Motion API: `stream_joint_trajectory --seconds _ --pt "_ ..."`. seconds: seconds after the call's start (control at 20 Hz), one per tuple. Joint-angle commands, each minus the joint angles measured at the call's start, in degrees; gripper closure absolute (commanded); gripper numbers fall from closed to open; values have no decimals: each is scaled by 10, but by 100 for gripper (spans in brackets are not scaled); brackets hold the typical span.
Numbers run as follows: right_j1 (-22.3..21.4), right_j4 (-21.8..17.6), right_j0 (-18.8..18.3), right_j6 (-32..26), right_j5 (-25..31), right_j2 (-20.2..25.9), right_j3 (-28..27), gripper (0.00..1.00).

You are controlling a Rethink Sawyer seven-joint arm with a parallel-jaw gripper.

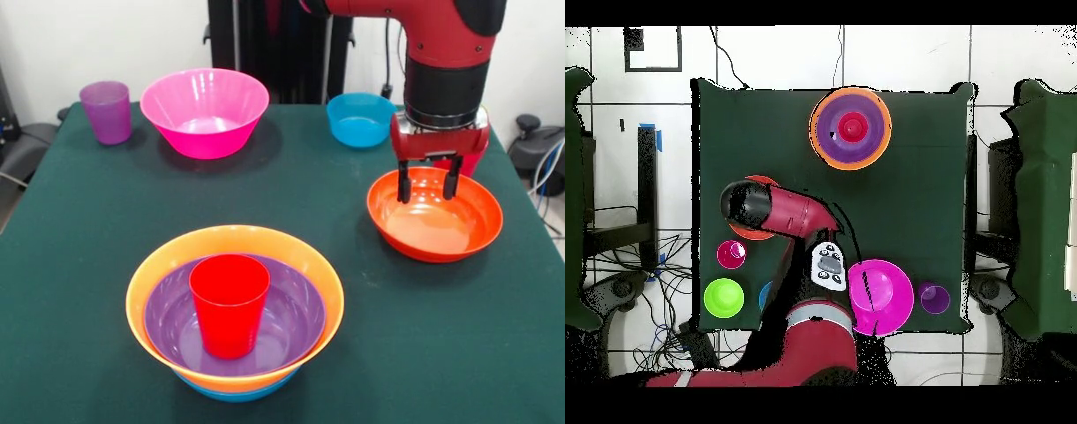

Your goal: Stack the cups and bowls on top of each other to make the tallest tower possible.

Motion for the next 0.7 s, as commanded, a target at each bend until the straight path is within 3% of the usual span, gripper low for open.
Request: stream_joint_trajectory --seconds 0.05,0.25,0.7 --pt "19 18 -38 94 -37 108 75 0" --pt "25 5 -76 86 -38 154 90 0" --pt "35 -31 -82 85 -36 159 81 0"
